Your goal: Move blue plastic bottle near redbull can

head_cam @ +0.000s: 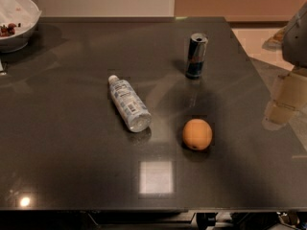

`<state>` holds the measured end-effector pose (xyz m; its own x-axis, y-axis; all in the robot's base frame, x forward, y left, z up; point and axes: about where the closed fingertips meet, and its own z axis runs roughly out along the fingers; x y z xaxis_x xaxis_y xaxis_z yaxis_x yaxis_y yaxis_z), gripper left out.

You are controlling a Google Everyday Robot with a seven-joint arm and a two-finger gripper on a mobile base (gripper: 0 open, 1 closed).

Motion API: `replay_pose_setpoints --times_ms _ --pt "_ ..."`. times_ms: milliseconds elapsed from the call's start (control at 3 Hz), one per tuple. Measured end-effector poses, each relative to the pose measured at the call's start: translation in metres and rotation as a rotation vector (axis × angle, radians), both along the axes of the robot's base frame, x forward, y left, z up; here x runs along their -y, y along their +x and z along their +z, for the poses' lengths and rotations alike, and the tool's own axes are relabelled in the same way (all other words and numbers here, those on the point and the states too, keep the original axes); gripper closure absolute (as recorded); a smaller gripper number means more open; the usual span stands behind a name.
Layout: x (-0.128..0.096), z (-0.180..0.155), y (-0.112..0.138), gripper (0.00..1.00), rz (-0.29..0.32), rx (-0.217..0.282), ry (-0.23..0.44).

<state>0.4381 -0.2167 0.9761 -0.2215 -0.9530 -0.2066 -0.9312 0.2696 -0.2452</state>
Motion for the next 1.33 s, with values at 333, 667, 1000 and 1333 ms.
replay_pose_setpoints --times_ms 333,667,1000,1333 --pt "0.000 0.000 0.000 0.00 0.000 0.000 0.000" --pt "-0.002 0.000 0.001 0.00 0.002 -0.001 0.002" --pt "-0.055 -0.011 0.015 0.00 0.055 -0.038 0.051" --pt "-0.098 -0.020 0.024 0.00 0.077 -0.077 0.077"
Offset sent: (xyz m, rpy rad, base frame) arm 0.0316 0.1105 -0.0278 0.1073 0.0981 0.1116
